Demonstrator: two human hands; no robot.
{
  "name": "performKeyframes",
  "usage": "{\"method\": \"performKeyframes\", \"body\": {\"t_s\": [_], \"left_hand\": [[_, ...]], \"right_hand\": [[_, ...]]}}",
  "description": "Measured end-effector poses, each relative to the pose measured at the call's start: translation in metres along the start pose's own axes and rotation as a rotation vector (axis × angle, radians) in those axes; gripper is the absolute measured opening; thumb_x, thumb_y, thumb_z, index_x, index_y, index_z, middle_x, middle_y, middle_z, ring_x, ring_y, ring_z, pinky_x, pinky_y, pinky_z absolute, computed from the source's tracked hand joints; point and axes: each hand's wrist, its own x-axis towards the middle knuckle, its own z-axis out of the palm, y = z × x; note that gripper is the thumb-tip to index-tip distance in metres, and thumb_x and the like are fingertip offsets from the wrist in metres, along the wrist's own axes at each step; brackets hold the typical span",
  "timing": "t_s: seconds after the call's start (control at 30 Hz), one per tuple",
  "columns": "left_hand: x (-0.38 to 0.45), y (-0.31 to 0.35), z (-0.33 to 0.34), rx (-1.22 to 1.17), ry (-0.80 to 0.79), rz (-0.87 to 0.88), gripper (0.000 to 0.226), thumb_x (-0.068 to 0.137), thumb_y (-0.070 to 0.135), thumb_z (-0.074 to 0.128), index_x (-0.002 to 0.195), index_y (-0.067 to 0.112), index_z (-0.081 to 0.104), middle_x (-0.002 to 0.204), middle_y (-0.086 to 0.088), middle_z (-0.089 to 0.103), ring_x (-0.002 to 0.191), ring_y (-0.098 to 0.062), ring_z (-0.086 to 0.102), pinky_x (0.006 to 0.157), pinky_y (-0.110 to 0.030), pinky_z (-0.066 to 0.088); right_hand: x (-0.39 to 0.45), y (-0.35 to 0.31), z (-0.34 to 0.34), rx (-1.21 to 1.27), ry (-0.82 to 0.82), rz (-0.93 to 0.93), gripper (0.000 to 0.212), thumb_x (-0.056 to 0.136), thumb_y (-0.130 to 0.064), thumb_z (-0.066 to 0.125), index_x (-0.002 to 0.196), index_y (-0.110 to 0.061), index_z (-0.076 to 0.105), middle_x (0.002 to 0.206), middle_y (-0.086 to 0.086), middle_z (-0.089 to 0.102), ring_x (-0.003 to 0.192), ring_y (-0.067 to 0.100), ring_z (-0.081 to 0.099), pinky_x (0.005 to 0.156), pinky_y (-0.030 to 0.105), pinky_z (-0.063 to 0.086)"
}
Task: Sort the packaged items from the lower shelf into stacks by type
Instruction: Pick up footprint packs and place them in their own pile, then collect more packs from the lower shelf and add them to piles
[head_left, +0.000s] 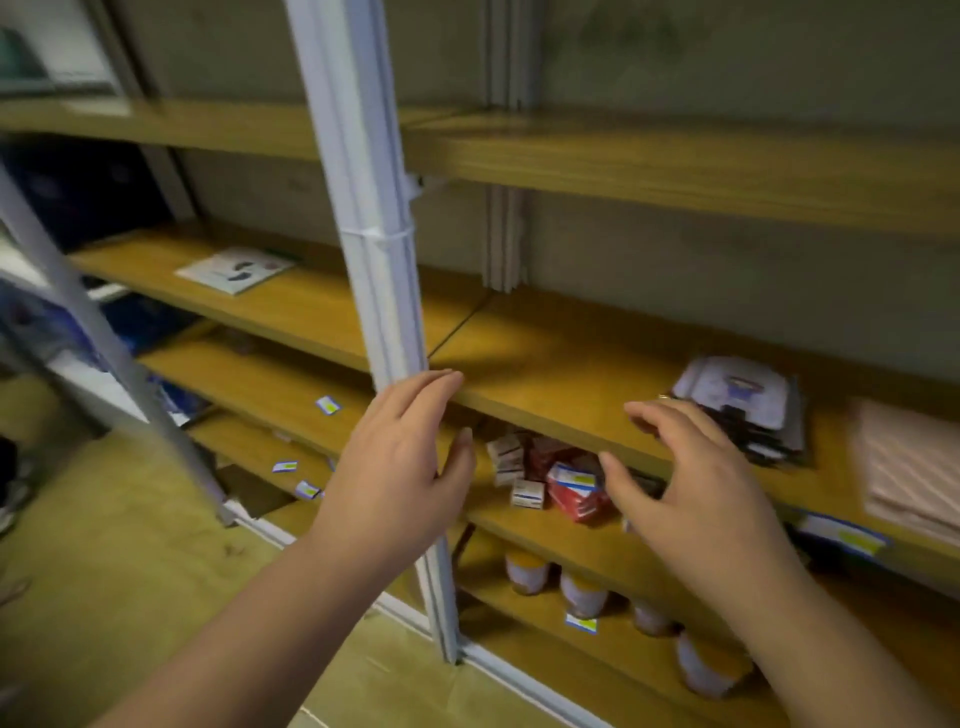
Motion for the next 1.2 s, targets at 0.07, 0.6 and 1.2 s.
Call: {"method": "performKeyframes", "body": {"t_s": [0.07, 0.6, 1.2], "left_hand": [[-0.004, -0.038, -0.019, 0.009, 0.016, -0.023, 0.052, 0.093, 0.032, 0.058, 0.143, 0.018, 0.049, 0.141, 0.005, 0.053, 0.131, -0.005, 0.037, 0.105, -0.022, 0.036], [0.006, -0.241, -0.081, 0.08, 0.054, -0.299, 0.056, 0.092, 0.035, 0.06, 0.145, 0.021, 0.047, 0.143, 0.007, 0.051, 0.133, -0.005, 0.035, 0.103, -0.022, 0.027], [0.131, -0.403, -0.089, 0.096, 0.001, -0.391, 0.056, 0.088, 0.049, 0.048, 0.143, 0.038, 0.042, 0.142, 0.018, 0.047, 0.131, -0.002, 0.038, 0.099, -0.025, 0.034]], "right_hand": [[0.008, -0.033, 0.025, 0.024, -0.023, -0.017, 0.051, 0.085, -0.052, 0.06, 0.133, -0.037, 0.051, 0.12, -0.024, 0.046, 0.11, -0.002, 0.045, 0.088, 0.021, 0.04], [0.101, -0.208, 0.19, 0.187, -0.19, -0.276, 0.049, 0.088, -0.043, 0.063, 0.134, -0.027, 0.056, 0.124, -0.019, 0.054, 0.115, -0.004, 0.047, 0.098, 0.016, 0.038], [0.254, -0.286, 0.329, 0.185, -0.358, -0.19, 0.058, 0.09, -0.048, 0.058, 0.143, -0.026, 0.047, 0.138, -0.012, 0.048, 0.124, 0.008, 0.048, 0.101, 0.027, 0.045]]}}
